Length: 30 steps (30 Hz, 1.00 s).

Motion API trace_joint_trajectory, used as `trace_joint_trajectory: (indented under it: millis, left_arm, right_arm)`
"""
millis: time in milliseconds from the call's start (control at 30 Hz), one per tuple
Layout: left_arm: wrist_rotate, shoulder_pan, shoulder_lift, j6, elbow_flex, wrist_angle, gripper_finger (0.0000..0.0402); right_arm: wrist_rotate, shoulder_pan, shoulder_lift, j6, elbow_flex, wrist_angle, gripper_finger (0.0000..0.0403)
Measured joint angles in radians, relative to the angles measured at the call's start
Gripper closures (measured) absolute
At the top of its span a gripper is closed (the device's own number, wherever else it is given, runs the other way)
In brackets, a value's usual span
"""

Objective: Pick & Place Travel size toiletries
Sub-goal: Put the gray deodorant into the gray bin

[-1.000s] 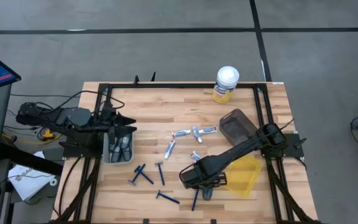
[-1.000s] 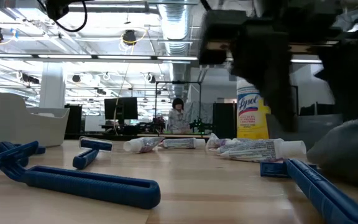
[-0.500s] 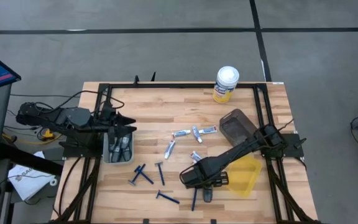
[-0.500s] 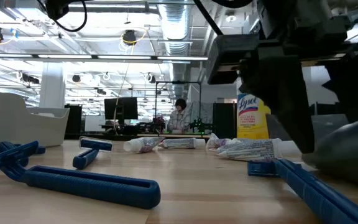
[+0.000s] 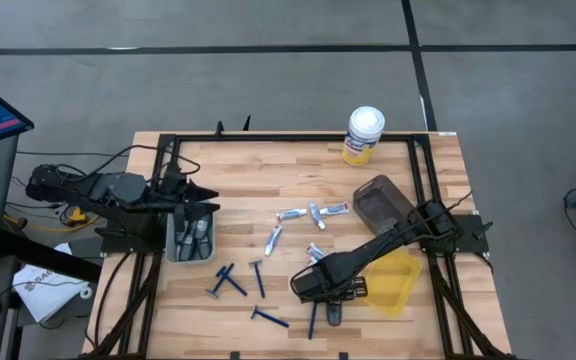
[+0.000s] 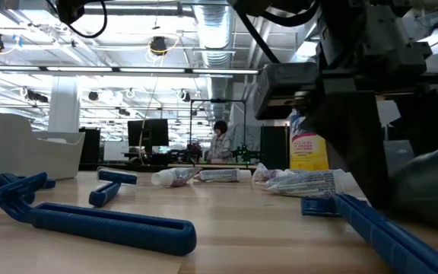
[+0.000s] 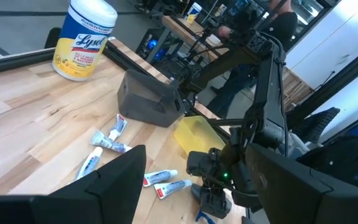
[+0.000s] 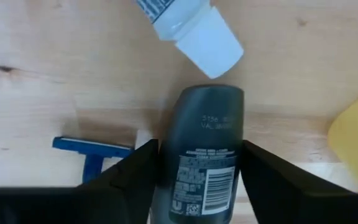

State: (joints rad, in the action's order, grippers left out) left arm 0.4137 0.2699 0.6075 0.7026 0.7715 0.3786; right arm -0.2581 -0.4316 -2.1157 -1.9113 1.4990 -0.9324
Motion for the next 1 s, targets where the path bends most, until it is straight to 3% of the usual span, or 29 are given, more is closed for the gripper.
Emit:
trace_joint_trajectory:
  millis: [100, 400, 633, 767, 1000]
  left_arm:
    - [0.000, 0.000, 0.000, 0.000, 0.000, -0.001, 0.0128]
    - [0.000, 0.000, 0.000, -0.018, 0.000, -0.002, 0.0128]
    - [0.000, 0.000, 0.000, -0.018, 0.000, -0.002, 0.0128]
    - [0.000, 0.000, 0.000, -0.018, 0.000, -0.002, 0.0128]
    - [0.000, 0.000, 0.000, -0.018, 0.000, -0.002, 0.0128]
  right_arm:
    - [-0.003, 0.000, 0.001, 0.003, 0.001, 0.010, 0.0236]
    - [-0.002, 0.000, 0.001, 0.022, 0.001, 0.011, 0.0215]
    - [0.043, 0.004, 0.009, 0.045, 0.045, -0.014, 0.0240]
    - [0.101, 0.017, 0.009, 0.077, 0.103, -0.043, 0.0235]
    - [0.320, 0.067, 0.009, 0.194, 0.312, -0.147, 0.0232]
